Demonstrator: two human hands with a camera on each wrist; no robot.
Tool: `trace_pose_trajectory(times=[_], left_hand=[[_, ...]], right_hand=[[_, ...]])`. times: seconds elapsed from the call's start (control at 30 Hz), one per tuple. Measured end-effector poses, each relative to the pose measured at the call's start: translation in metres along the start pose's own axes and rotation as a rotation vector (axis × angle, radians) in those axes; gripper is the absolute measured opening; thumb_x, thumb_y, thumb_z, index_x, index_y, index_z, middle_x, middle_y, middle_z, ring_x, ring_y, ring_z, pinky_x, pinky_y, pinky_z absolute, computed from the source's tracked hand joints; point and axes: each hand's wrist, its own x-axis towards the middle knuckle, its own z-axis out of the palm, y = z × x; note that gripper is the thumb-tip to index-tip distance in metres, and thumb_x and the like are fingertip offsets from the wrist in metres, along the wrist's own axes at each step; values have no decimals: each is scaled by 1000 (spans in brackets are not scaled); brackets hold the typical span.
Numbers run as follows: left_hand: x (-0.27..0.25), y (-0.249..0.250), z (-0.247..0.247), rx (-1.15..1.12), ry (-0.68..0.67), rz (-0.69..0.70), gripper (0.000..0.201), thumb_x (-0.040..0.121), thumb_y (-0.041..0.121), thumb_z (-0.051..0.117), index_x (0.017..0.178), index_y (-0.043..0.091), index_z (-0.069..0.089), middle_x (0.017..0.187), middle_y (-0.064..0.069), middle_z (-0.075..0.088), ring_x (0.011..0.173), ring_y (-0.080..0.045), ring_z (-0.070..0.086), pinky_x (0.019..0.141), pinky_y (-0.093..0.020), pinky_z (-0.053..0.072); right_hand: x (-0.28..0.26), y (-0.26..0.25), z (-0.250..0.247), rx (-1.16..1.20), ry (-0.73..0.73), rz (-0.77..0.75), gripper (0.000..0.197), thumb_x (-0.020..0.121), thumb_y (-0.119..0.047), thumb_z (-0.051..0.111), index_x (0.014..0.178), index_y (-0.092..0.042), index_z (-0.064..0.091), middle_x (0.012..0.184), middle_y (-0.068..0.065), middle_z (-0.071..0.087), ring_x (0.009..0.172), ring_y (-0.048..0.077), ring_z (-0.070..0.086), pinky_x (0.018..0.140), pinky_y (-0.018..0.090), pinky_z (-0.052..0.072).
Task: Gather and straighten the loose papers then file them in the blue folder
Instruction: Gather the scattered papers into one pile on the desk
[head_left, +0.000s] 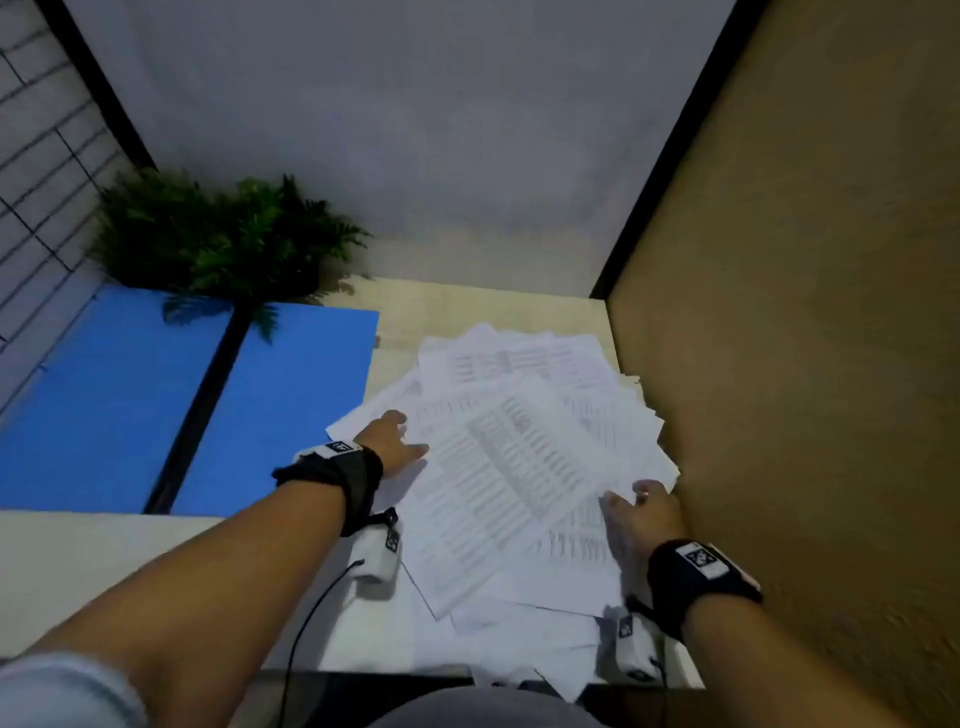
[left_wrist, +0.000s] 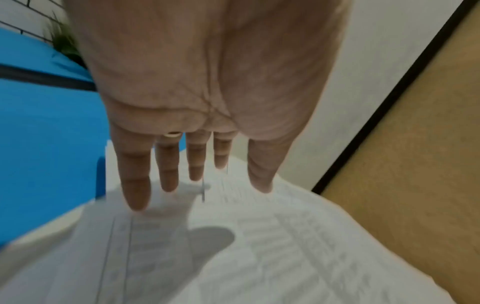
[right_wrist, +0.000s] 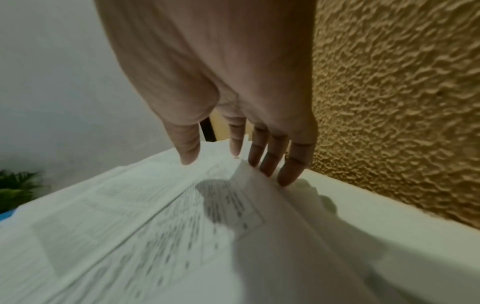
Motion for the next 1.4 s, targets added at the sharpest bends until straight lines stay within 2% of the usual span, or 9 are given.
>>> trace_pose_trajectory(times=[0.23, 0.33, 0.5, 0.6, 0.7, 0.87, 1.07, 1.23, 1.4], left_hand=[[-22, -1, 63, 93, -10, -133, 100, 85, 59, 64, 157, 17, 10, 161, -14, 29, 137, -38, 45, 104, -46, 45], [-32, 2, 83, 73, 92, -172, 98, 70, 65, 74, 141, 10, 36, 142, -16, 45, 127, -38, 48, 100, -47, 46], [-34, 7, 105, -258, 298, -320, 133, 55, 58, 88, 156, 14, 13, 146, -14, 33, 133, -38, 41, 109, -51, 41], [-28, 5, 111, -514, 219, -297, 122, 45, 67, 80, 146, 16, 34, 141, -10, 50, 125, -34, 54, 104, -49, 48], [-31, 5, 119, -460, 159, -261, 106, 53, 71, 71, 140, 16, 44, 135, -8, 59, 123, -33, 55, 103, -47, 49], [-45, 7, 119, -491, 236, -197, 30, 94, 9, 59, 121, -1, 50, 119, -19, 62, 111, -36, 61, 92, -34, 47], [-49, -21, 104, -485, 258, -165, 18, 99, 4, 50, 114, 0, 59, 101, -12, 61, 106, -33, 61, 81, -27, 41], [-48, -28, 101, -523, 208, -124, 18, 100, 5, 49, 90, 19, 50, 84, 4, 47, 96, -18, 44, 61, -13, 34], [-46, -34, 103, -505, 129, -139, 28, 99, 12, 54, 124, -1, 59, 112, -13, 62, 108, -28, 58, 100, -34, 43]], right_hand=[[-11, 1, 10, 50, -36, 37, 65, 95, -29, 59, 149, -10, 29, 146, 17, 46, 127, 36, 50, 107, 43, 43], [-8, 4, 12, 12, 32, 3, 40, 99, -19, 51, 136, -5, 44, 131, 18, 58, 116, 35, 57, 101, 40, 46], [-7, 3, 21, -173, -49, 3, 17, 101, -16, 46, 93, -6, 56, 118, 23, 56, 112, 37, 56, 87, 34, 42], [-7, 2, 32, -153, -116, -26, 22, 100, -11, 45, 78, -10, 48, 110, 20, 48, 95, 32, 54, 80, 27, 37], [-11, -1, 41, -53, -173, -66, 26, 101, -14, 45, 121, -3, 59, 134, 21, 50, 119, 35, 53, 93, 28, 39], [-18, -1, 50, 291, -187, -19, 22, 102, -25, 46, 115, -19, 62, 122, 11, 57, 114, 25, 54, 97, 32, 42], [-5, 3, 44, 664, -104, 148, 62, 79, -36, 74, 128, -43, 37, 135, -1, 48, 120, 19, 55, 108, 44, 41], [26, -28, 36, 787, -57, 211, 82, 76, -52, 76, 138, -10, 45, 123, 1, 63, 116, 18, 57, 105, 35, 41], [43, -51, 36, 568, 51, 288, 87, 71, -70, 67, 134, -12, 57, 128, 5, 61, 117, 29, 57, 109, 40, 41]])
